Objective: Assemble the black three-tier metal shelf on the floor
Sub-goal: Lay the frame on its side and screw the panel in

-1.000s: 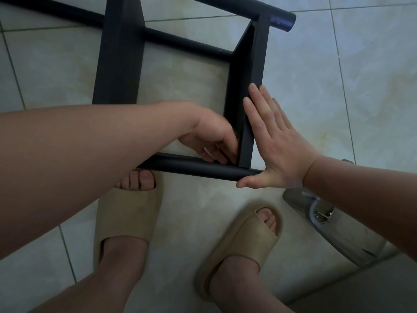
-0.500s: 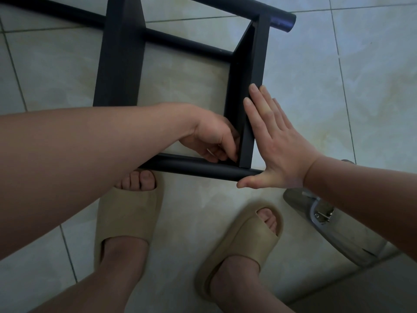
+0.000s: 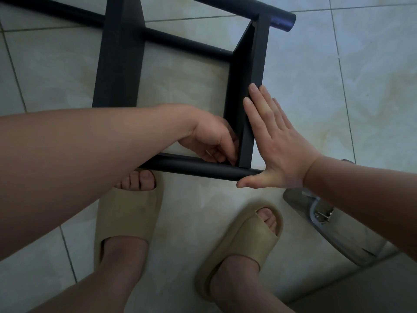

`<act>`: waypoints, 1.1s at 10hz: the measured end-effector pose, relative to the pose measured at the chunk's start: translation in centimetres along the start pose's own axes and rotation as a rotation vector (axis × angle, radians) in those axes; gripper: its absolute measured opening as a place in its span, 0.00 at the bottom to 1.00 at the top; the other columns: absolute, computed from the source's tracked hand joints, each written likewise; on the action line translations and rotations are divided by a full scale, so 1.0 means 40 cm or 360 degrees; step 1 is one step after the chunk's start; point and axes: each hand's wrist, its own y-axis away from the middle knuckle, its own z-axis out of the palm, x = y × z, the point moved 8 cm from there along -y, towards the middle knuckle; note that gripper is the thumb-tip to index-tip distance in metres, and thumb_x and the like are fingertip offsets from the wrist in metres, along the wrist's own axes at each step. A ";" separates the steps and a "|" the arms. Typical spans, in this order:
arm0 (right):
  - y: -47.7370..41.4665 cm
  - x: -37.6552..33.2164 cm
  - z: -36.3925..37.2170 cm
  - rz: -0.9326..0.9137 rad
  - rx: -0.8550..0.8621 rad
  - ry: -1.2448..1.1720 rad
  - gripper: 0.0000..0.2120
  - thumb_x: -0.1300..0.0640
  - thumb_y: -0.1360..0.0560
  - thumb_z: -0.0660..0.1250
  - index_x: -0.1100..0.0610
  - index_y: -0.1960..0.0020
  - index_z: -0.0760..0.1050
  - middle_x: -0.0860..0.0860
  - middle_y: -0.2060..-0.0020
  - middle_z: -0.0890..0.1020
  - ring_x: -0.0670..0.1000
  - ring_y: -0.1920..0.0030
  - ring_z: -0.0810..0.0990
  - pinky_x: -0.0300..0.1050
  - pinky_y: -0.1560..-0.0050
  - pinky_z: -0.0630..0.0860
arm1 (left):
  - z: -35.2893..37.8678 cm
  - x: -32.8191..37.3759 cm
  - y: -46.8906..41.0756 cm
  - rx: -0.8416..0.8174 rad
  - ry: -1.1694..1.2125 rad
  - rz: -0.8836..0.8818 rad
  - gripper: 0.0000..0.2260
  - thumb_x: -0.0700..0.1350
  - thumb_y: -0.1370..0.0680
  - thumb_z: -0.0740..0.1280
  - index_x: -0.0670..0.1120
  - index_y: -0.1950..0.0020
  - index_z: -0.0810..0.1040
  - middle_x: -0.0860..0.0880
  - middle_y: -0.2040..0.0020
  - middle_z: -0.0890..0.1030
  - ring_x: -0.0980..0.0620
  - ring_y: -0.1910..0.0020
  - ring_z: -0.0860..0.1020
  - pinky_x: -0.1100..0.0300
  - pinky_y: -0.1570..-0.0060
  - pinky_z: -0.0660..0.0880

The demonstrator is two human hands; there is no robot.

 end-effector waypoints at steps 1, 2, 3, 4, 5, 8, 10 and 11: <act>0.000 -0.001 -0.001 -0.0003 0.0001 -0.0002 0.63 0.17 0.31 0.53 0.65 0.19 0.42 0.64 0.19 0.44 0.64 0.19 0.40 0.67 0.21 0.49 | 0.000 0.000 0.004 -0.0013 0.0014 -0.0002 0.08 0.34 0.23 0.68 0.44 0.48 0.79 0.47 0.57 0.79 0.53 0.61 0.76 0.59 0.52 0.73; 0.000 -0.002 -0.001 -0.0009 0.0000 -0.0004 0.63 0.17 0.31 0.54 0.66 0.19 0.42 0.64 0.19 0.44 0.64 0.19 0.41 0.68 0.21 0.49 | -0.013 -0.006 0.007 0.0017 0.0026 -0.0047 0.07 0.36 0.23 0.68 0.46 0.48 0.79 0.49 0.56 0.81 0.53 0.61 0.75 0.58 0.51 0.73; 0.000 -0.002 -0.001 -0.0012 0.0006 0.0004 0.63 0.17 0.31 0.53 0.66 0.19 0.42 0.64 0.19 0.44 0.64 0.19 0.40 0.67 0.21 0.49 | -0.012 -0.005 0.011 0.0001 -0.0006 -0.0064 0.05 0.42 0.23 0.69 0.49 0.54 0.84 0.51 0.56 0.84 0.54 0.62 0.76 0.58 0.52 0.74; 0.000 -0.001 0.000 -0.0012 0.0007 0.0001 0.63 0.17 0.31 0.53 0.65 0.19 0.41 0.64 0.19 0.44 0.64 0.19 0.40 0.67 0.21 0.49 | -0.006 0.002 0.005 0.0029 -0.0123 -0.0035 0.05 0.41 0.24 0.71 0.49 0.58 0.85 0.51 0.59 0.85 0.55 0.64 0.78 0.60 0.54 0.76; 0.000 0.000 0.000 -0.0012 0.0005 0.0001 0.63 0.17 0.31 0.53 0.66 0.19 0.42 0.64 0.19 0.44 0.64 0.19 0.40 0.68 0.21 0.49 | -0.009 0.005 -0.002 0.0072 -0.0149 -0.0017 0.06 0.38 0.25 0.72 0.48 0.58 0.84 0.51 0.61 0.84 0.56 0.66 0.78 0.62 0.57 0.77; -0.001 -0.001 0.000 -0.0011 0.0018 -0.0015 0.63 0.17 0.31 0.54 0.66 0.19 0.43 0.64 0.19 0.44 0.64 0.19 0.41 0.68 0.22 0.50 | -0.018 0.010 0.011 0.0051 -0.0147 -0.0011 0.08 0.37 0.24 0.71 0.47 0.48 0.81 0.51 0.57 0.83 0.54 0.57 0.79 0.58 0.49 0.75; 0.000 -0.001 -0.001 -0.0008 0.0019 -0.0002 0.63 0.17 0.31 0.54 0.66 0.19 0.43 0.64 0.19 0.45 0.64 0.19 0.41 0.68 0.21 0.50 | -0.017 0.007 0.007 0.0094 -0.0165 -0.0036 0.05 0.44 0.24 0.71 0.51 0.58 0.86 0.52 0.55 0.86 0.55 0.56 0.82 0.55 0.45 0.76; 0.000 -0.001 -0.001 -0.0005 0.0017 -0.0007 0.63 0.17 0.32 0.54 0.66 0.19 0.43 0.64 0.19 0.44 0.64 0.19 0.41 0.68 0.21 0.50 | -0.003 0.002 0.000 0.0061 -0.0168 -0.0027 0.04 0.41 0.24 0.71 0.49 0.55 0.84 0.52 0.58 0.85 0.56 0.61 0.81 0.56 0.46 0.76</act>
